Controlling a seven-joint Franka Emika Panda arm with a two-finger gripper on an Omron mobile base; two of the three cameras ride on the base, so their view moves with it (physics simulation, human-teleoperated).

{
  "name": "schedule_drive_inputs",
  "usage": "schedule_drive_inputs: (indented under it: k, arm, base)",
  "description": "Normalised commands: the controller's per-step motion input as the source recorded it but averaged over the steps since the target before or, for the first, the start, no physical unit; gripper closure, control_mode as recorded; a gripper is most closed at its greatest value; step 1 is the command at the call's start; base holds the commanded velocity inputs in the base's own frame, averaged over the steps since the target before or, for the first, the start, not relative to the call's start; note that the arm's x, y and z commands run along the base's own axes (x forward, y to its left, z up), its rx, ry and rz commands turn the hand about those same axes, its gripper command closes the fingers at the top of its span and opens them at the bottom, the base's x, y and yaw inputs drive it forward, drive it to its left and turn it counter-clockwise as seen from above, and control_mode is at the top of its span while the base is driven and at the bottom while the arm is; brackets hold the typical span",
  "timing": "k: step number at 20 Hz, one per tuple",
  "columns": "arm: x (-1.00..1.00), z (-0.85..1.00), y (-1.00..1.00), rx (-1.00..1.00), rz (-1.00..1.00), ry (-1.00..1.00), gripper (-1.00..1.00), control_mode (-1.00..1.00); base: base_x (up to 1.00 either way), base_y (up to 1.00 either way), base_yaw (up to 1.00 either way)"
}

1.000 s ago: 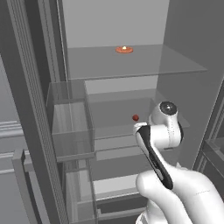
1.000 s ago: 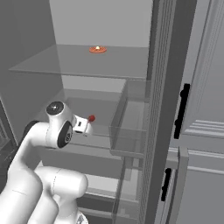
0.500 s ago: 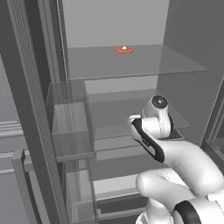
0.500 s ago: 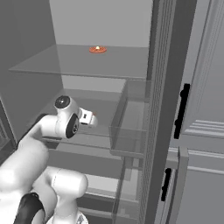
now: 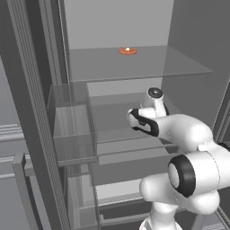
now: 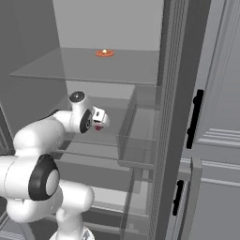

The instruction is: Take the strawberry from the fridge and place it on top of the pancake, located on the dining counter.

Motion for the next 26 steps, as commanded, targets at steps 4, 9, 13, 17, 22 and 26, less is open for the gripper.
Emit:
schedule_drive_inputs:
  k: [4,9,13,17,22,26]
  arm:
    - [0.28,-0.24,0.0,0.0,0.0,0.0,-1.0,-1.0]
    - [0.41,-0.23,0.0,0.0,0.0,0.0,-1.0,-1.0]
    - [0.26,-0.16,0.0,0.0,0.0,0.0,-1.0,-1.0]
    - [-0.03,-0.12,0.0,0.0,0.0,0.04,-1.0,-1.0]
    - [0.01,-0.24,0.0,0.0,0.0,0.04,-1.0,-1.0]
    - [0.02,-0.17,-0.04,0.0,0.0,0.0,-1.0,-1.0]
  base:
    - [0.0,0.0,0.0]
    - [0.0,0.0,0.0]
    - [0.0,0.0,0.0]
    - [0.0,0.0,0.0]
    - [0.0,0.0,0.0]
    - [0.0,0.0,0.0]
